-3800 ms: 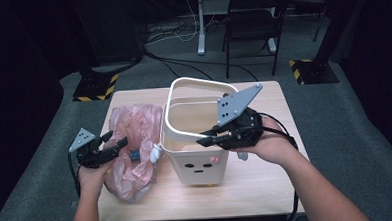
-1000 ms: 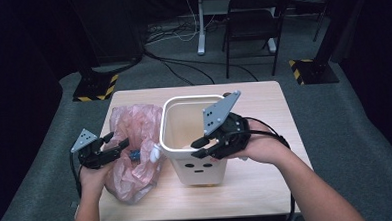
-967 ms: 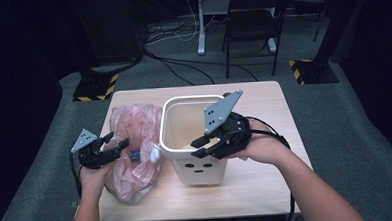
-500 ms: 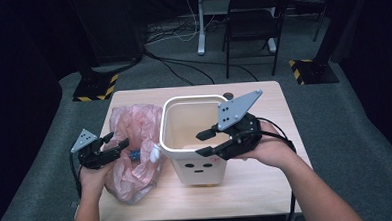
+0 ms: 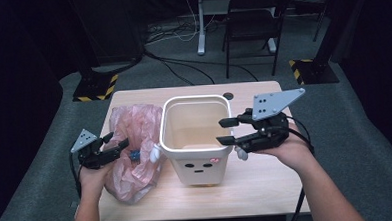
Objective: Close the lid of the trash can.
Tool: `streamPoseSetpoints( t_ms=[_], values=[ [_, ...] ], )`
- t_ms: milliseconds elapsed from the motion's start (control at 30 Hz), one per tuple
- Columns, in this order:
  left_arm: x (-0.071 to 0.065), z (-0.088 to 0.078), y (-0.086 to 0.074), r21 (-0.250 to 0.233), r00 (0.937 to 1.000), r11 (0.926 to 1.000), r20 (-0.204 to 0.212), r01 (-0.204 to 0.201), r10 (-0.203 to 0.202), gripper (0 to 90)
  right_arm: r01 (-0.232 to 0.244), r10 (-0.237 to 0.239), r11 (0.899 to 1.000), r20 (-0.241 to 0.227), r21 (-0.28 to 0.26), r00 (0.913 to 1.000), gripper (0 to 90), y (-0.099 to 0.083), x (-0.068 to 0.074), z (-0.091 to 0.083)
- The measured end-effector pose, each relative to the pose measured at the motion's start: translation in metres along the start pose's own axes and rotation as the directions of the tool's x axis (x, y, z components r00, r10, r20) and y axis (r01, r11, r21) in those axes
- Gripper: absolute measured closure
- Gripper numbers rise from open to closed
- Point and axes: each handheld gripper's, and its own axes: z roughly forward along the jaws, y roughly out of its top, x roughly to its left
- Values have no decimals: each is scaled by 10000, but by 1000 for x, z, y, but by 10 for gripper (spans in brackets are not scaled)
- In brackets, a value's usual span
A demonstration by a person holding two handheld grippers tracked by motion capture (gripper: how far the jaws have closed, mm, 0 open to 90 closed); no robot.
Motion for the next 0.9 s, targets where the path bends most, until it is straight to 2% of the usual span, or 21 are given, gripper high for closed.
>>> streamPoseSetpoints(
  t_ms=[200, 433, 700, 900],
  values=[
    [0, 0, 0, 2, 10000, 10000, -3, 1, -1, 339, -487, 513, 9976, 530, -497, 9973, 519, -13, -6, -13],
    [0, 0, 0, 2, 10000, 10000, -7, -12, 12, 339, -929, 1087, 9880, 1280, -1235, 9858, 515, -28, -11, -28],
    [0, -1, -1, -2, 10000, 10000, -31, 17, -17, 339, -1227, 1576, 9787, 2189, -1646, 9629, 505, -53, -15, -38],
    [0, 0, -1, 3, 10000, 10000, -32, 9, -9, 339, -1686, 2170, 9642, 2435, -2047, 9453, 487, -74, -20, -41]
  ],
)
